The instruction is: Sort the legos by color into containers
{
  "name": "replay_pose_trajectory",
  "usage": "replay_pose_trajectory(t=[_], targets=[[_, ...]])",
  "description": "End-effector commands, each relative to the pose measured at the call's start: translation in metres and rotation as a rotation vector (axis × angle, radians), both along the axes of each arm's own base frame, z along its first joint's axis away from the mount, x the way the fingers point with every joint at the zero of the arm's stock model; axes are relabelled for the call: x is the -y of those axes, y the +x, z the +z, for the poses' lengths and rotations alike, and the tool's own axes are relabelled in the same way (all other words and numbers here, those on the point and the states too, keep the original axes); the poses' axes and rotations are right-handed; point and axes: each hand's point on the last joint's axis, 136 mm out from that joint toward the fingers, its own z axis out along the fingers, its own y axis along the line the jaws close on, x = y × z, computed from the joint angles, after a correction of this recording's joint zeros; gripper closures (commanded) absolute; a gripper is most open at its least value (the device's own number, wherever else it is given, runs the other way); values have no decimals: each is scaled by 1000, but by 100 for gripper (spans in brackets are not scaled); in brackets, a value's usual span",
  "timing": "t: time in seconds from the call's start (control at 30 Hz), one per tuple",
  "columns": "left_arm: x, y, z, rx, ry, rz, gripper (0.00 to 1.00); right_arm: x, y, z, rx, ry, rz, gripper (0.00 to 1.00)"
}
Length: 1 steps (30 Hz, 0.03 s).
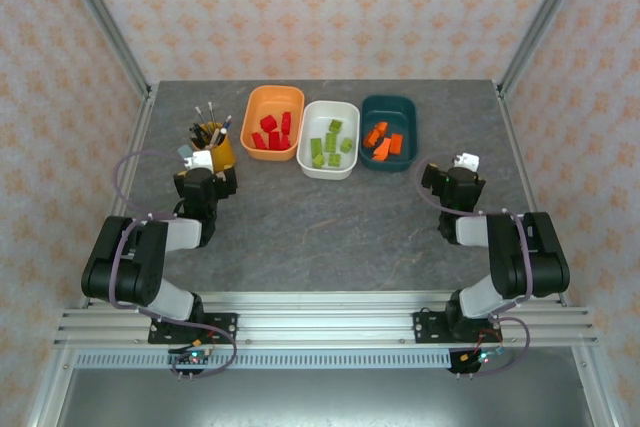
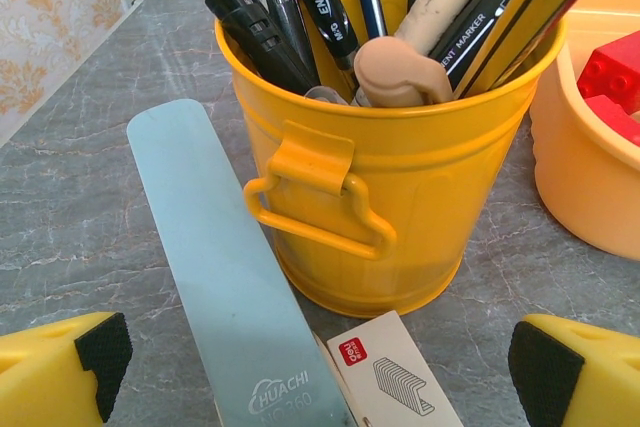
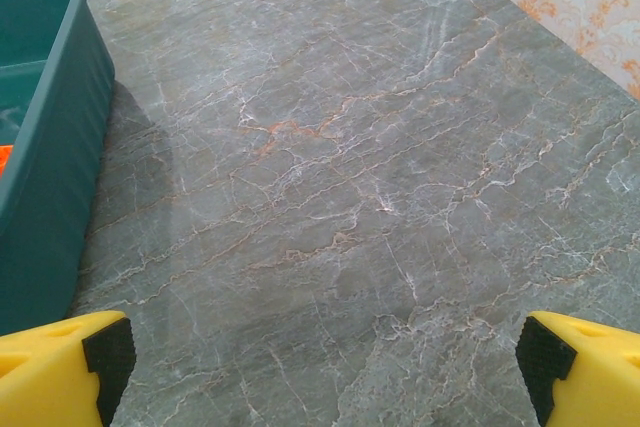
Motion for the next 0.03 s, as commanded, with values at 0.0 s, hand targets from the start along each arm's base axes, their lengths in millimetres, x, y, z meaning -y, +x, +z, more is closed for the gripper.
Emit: replay_pose_trajectory(t=[0.0], targets=[[-3, 5, 11, 40, 24, 22, 0, -4, 8, 11, 40, -6, 21, 1]])
